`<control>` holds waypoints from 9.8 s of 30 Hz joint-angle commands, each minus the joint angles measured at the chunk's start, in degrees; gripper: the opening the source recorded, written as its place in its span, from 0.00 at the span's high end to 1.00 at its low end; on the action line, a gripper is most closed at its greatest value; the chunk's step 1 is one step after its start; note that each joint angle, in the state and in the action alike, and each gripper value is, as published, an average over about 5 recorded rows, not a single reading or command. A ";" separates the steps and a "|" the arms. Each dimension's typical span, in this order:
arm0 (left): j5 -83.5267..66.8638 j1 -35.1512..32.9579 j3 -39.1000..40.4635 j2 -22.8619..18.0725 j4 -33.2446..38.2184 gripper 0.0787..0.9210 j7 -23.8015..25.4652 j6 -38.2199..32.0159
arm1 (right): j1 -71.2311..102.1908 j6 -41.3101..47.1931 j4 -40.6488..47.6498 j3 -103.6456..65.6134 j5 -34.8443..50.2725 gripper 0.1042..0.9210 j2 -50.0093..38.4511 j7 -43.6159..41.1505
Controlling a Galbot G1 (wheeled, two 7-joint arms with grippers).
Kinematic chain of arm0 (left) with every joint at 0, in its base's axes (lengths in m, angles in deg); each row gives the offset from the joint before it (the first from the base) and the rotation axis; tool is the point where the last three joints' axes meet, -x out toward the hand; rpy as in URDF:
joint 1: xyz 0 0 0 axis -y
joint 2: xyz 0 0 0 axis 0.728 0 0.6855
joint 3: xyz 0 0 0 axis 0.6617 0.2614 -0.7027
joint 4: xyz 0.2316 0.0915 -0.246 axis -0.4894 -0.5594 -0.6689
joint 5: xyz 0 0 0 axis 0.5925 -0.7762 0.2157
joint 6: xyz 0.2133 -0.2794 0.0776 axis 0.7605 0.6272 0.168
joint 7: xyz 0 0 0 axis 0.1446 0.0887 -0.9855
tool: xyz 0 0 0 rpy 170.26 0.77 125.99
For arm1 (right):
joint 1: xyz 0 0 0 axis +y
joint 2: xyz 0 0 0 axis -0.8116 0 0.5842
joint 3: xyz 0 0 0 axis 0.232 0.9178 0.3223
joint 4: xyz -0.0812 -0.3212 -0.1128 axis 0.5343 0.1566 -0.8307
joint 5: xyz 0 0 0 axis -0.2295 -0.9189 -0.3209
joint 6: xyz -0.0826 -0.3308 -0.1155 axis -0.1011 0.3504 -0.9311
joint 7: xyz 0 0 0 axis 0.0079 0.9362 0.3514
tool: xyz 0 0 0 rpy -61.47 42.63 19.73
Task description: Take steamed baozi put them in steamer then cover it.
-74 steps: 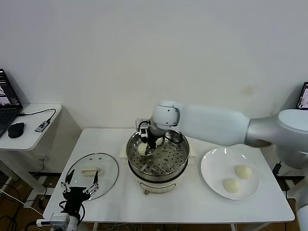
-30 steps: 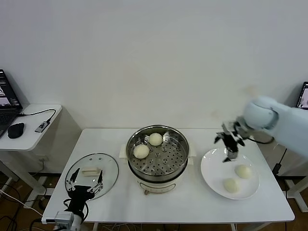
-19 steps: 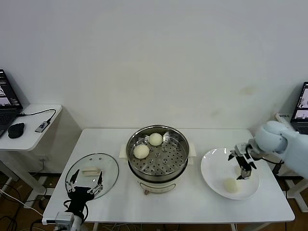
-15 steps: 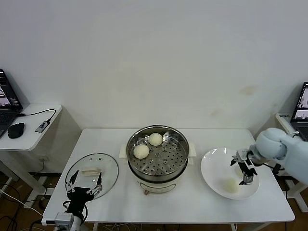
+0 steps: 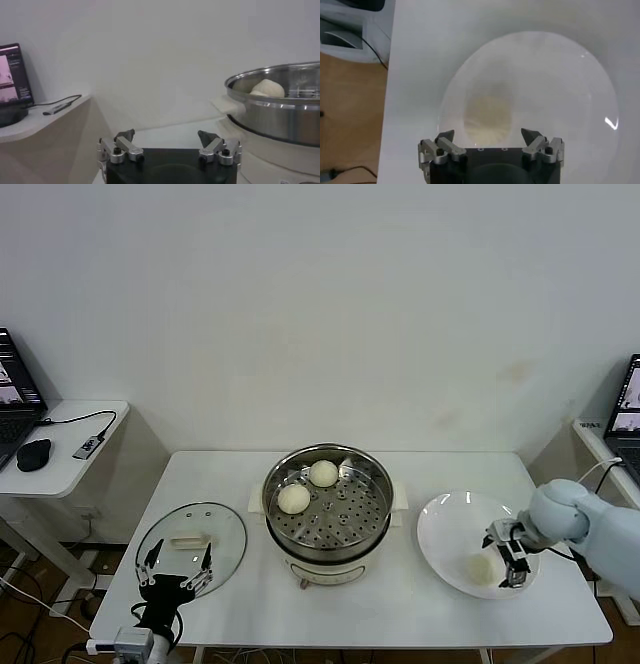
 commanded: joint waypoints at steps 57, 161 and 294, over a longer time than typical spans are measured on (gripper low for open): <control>-0.02 0.07 -0.23 -0.53 1.42 0.12 -0.16 -0.27 | -45.38 -4.64 0.62 28.05 25.22 0.41 30.07 3.16; 0.11 0.56 -0.61 0.37 1.29 0.12 -0.16 -0.23 | 7.38 -4.77 23.03 -19.48 -9.61 0.12 11.58 0.89; 4.80 2.42 0.39 -1.79 -1.96 0.12 -0.23 -2.40 | 65.89 -27.43 -19.29 -82.23 19.48 0.12 41.49 48.27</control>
